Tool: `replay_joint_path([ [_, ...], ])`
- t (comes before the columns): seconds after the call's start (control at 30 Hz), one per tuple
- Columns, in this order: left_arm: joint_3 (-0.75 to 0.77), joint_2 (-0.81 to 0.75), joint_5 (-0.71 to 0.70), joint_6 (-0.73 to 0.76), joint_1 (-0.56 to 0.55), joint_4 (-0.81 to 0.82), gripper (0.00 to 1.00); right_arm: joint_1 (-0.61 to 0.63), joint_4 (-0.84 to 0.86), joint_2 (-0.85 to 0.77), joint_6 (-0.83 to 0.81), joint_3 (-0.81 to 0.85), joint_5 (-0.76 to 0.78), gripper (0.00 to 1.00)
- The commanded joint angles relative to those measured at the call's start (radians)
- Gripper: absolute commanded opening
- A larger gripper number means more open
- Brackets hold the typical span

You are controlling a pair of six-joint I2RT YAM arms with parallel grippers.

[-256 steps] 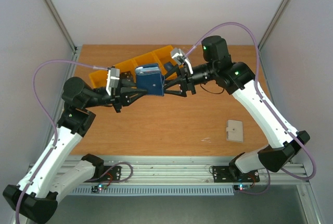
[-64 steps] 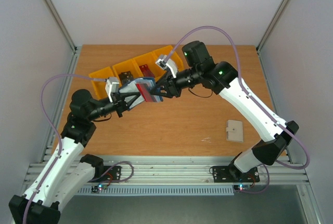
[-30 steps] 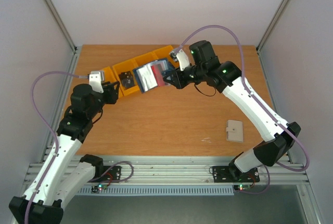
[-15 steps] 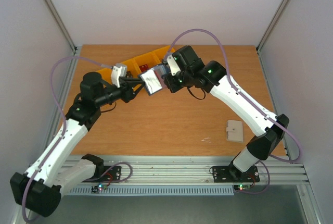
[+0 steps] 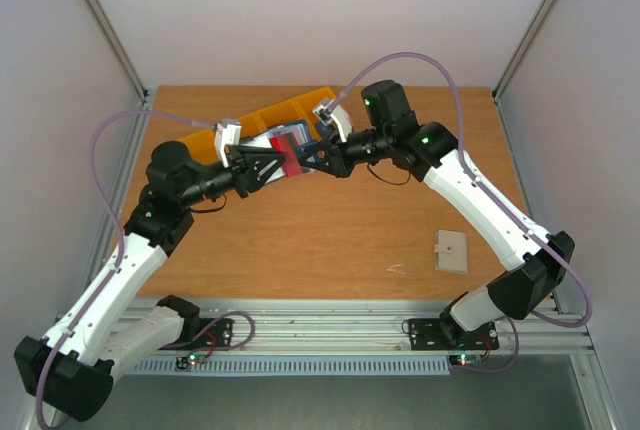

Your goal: Take the credit cards out of the card holder

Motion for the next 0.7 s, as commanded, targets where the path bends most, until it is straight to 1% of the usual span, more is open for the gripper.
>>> replay_joint_path([
  [0.0,-0.018,-0.056,0.057,-0.026,0.034,0.058,0.36,-0.025,0.091,-0.055,-0.019,-0.007,-0.193,0.01],
  [0.1,-0.029,-0.079,0.074,-0.031,0.051,0.055,0.36,-0.033,0.099,-0.066,-0.025,-0.006,-0.244,0.01],
  [0.27,-0.050,-0.107,0.034,-0.023,0.060,0.041,0.36,-0.033,0.152,-0.075,0.003,-0.008,-0.326,0.01],
  [0.43,-0.051,-0.107,0.070,-0.021,0.059,0.080,0.36,-0.028,0.259,-0.084,0.076,-0.041,-0.384,0.01],
  [0.6,-0.030,-0.092,0.091,-0.024,0.035,0.122,0.34,0.025,0.277,-0.072,0.048,-0.045,-0.364,0.01],
  [0.67,-0.018,-0.085,0.100,-0.022,0.024,0.134,0.32,0.038,0.273,-0.060,0.038,-0.041,-0.369,0.01],
])
